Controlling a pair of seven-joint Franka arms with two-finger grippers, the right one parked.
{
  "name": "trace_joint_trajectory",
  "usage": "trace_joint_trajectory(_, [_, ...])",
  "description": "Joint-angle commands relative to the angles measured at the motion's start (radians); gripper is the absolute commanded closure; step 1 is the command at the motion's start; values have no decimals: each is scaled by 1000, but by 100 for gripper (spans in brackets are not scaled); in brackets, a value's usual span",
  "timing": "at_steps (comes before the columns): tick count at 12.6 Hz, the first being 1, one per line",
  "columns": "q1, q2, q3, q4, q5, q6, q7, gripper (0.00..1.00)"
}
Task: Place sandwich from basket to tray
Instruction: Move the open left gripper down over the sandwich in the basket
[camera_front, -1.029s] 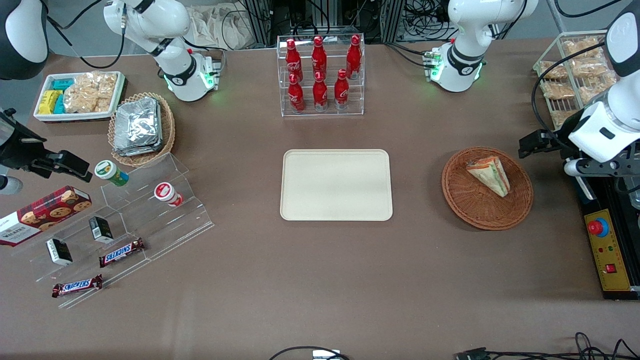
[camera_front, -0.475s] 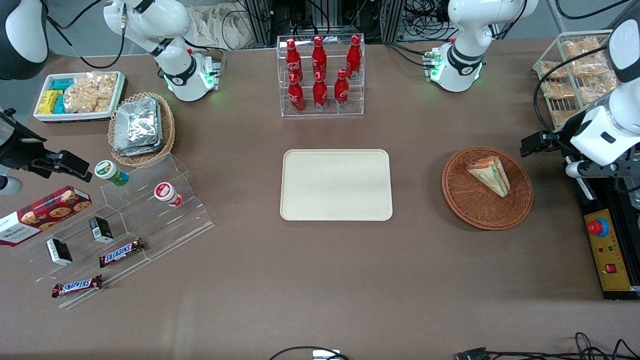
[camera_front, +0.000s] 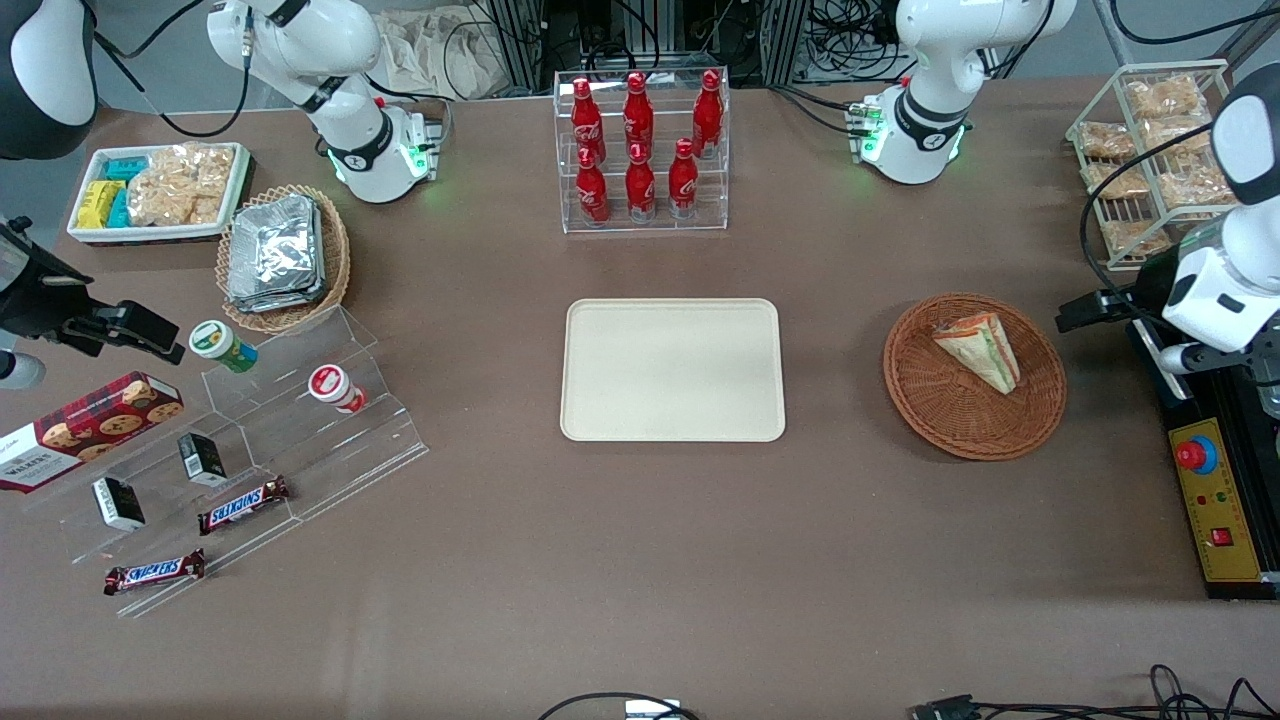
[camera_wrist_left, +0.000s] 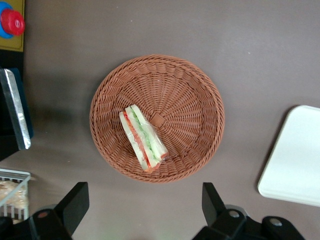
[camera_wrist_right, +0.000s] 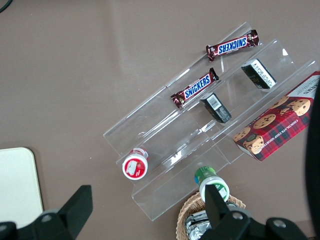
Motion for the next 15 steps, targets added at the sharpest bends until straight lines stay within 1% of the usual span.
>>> trace_joint_trajectory(1, [-4,-100,-4,-177,10,123,-143,0])
trace_joint_trajectory(3, [-6,-128,-5,-266,12,205,-182,0])
trace_joint_trajectory(6, [-6,-129,-7,-315,13,255,-225,0])
trace_joint_trajectory(9, [-6,-131,-7,-417,44,387,-278,0])
trace_joint_trajectory(12, [-6,-117,-7,-502,44,524,-314,0])
trace_joint_trajectory(15, [-4,-76,-7,-560,44,642,-350,0])
